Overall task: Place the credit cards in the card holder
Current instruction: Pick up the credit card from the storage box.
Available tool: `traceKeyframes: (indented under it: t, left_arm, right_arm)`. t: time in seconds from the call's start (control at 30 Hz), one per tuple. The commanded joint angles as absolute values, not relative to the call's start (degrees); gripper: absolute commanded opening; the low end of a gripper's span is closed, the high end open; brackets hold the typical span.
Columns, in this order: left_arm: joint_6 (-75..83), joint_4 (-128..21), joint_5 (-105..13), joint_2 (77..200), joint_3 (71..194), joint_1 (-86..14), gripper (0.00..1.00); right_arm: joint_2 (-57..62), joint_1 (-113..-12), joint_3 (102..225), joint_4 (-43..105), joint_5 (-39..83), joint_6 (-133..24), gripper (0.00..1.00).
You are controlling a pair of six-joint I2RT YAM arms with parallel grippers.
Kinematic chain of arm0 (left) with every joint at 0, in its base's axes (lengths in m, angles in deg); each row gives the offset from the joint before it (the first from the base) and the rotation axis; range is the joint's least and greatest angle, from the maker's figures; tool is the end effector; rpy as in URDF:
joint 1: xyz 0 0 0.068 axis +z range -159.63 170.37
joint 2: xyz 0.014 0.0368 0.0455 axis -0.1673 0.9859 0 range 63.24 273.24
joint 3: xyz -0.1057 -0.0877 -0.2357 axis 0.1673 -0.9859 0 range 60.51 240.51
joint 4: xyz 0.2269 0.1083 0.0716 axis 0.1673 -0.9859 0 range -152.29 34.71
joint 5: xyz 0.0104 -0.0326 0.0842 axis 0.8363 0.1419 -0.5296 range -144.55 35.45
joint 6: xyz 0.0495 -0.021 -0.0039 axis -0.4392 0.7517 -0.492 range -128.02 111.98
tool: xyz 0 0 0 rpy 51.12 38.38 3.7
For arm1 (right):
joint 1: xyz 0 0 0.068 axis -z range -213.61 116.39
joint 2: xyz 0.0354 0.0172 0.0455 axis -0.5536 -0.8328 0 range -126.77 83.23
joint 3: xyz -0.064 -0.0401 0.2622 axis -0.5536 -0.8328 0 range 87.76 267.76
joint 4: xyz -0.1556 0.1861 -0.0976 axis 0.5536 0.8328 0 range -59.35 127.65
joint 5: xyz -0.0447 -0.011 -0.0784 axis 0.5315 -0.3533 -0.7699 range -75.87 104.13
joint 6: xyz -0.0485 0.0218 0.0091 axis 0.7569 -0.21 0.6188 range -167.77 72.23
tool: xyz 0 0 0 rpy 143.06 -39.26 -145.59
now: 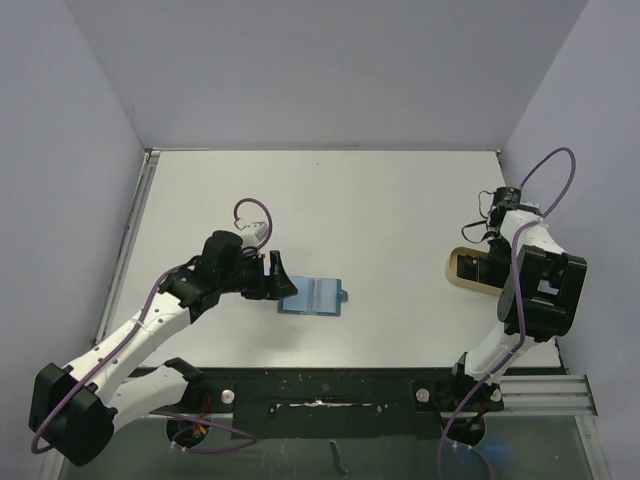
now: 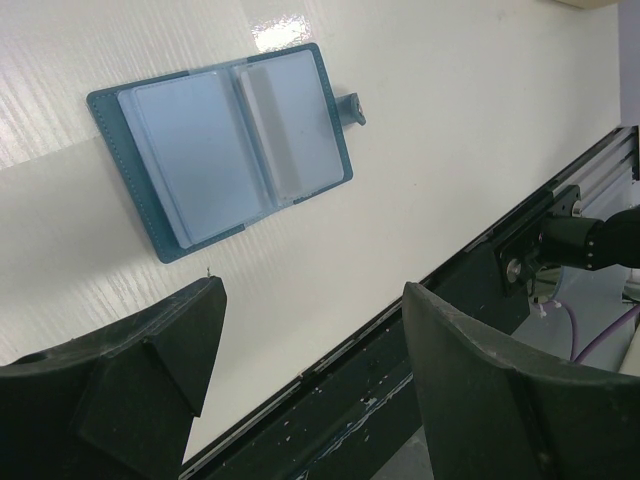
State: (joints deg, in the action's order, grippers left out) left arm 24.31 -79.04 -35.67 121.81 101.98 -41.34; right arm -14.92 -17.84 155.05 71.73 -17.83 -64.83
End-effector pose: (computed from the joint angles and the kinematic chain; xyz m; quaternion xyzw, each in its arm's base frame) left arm 0.1774 -0.1230 0.2537 0.0633 0.8975 -0.3440 0.2688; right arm 0.3133 -0.1081 0.2015 0.3098 0.8985 -0.2702 0.1539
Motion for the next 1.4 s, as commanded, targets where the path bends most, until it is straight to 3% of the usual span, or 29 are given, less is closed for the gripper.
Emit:
traceKeyframes:
  t: [0.0,0.1,0.77,1.37]
  left_arm:
    - [24.1,-76.6,-35.5,121.2,102.6,-41.0,0.7]
    - [24.1,-76.7,-35.5,121.3,102.7,-41.0,0.7]
    - [24.0,-76.7,-35.4,121.3,102.7,-41.0,0.7]
    - [23.9,-76.5,-35.2,121.3,102.5,-41.0,0.7]
  right_arm:
    - [-14.1,-17.5,155.6,70.5,-21.1,-64.9,0.33]
    - [-13.8,-17.4,155.9,70.5,-21.6,-64.7,0.25]
    - [-11.9,-17.7,157.2,71.6,-21.2,-64.4,0.12]
    - [-10.1,-17.9,160.0,74.3,-18.1,-63.9,0.14]
